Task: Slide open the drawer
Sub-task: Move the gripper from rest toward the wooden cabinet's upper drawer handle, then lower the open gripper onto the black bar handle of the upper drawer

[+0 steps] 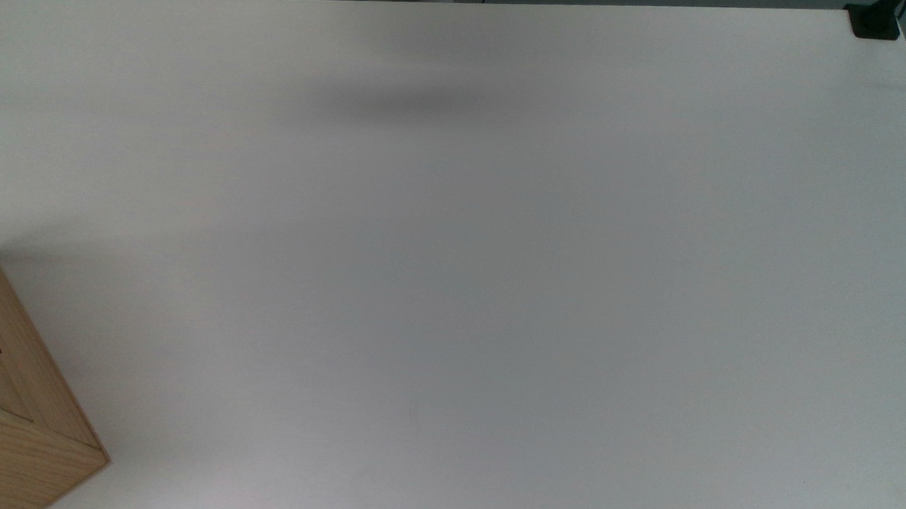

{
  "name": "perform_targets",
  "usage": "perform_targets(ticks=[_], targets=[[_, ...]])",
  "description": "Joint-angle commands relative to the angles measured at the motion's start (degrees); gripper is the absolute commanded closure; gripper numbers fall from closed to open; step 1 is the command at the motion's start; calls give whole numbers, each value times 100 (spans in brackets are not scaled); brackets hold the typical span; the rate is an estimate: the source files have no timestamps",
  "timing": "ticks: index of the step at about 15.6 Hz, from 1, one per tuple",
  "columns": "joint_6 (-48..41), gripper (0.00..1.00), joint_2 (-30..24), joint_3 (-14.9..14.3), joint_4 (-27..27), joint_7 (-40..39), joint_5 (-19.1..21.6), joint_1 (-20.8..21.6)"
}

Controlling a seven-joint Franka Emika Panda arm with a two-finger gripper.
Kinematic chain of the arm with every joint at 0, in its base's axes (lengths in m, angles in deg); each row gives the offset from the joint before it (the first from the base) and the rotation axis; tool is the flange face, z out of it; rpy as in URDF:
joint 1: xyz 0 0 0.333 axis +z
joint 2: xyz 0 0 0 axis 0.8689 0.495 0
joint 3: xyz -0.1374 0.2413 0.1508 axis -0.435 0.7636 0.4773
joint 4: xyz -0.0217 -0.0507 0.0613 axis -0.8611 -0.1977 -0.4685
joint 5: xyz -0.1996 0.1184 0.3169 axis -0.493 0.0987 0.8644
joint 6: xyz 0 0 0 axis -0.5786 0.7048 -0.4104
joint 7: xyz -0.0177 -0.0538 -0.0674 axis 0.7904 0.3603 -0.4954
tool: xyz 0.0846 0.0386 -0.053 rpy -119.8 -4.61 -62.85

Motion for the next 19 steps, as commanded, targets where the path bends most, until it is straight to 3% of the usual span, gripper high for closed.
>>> perform_targets(ticks=[1,4,8,10,15,19], targets=[[-81,0,-50,-34,-34,-176,10,56],[-11,0,-50,-78,-7,-1201,-7,21],[1672,0,151,-96,-16,-3599,-332,-128],[2447,0,449,-96,-7,-4261,-578,-208],[4634,1,1196,-324,10,-4316,-842,-339],[6216,10,1662,-446,19,-4325,-1097,-629]])
